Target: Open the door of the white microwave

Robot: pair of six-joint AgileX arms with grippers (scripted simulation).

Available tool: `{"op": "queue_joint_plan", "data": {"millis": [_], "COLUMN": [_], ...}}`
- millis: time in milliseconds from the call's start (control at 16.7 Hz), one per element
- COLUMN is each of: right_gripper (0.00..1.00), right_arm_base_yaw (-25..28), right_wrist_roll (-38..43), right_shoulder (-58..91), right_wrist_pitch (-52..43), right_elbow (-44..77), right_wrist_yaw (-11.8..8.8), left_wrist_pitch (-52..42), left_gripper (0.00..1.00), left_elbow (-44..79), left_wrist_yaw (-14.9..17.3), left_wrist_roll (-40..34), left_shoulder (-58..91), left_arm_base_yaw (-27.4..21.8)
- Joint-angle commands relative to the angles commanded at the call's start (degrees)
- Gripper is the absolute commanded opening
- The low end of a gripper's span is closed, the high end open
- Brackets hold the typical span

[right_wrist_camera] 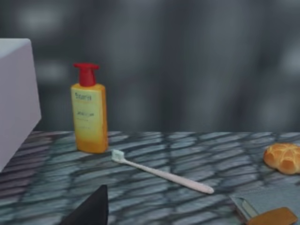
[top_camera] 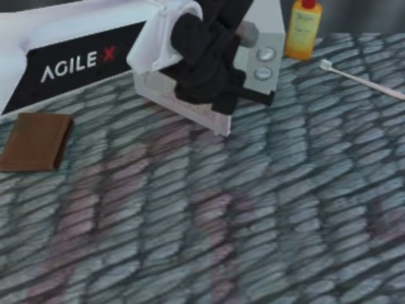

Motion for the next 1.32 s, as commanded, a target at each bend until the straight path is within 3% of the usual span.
{"op": "queue_joint_plan", "data": {"millis": [180, 1320], "right_gripper": [1.00, 1.00], "right_arm_base_yaw": [0.0, 0.0], "right_wrist_roll": [0.0, 0.0], "right_shoulder": [0.0, 0.0], "right_wrist_pitch": [0.0, 0.0], "right_elbow": [0.0, 0.0], "right_wrist_yaw": [0.0, 0.0], "left_wrist_pitch": [1.1, 1.2], "left_gripper": [0.00, 0.00], "left_elbow": [-2.9, -3.0], "left_wrist_yaw": [1.3, 1.4], "left_wrist_roll": [2.7, 2.8], "left_shoulder": [-1.9, -1.9], "left_arm_base_yaw": [0.7, 0.8]}}
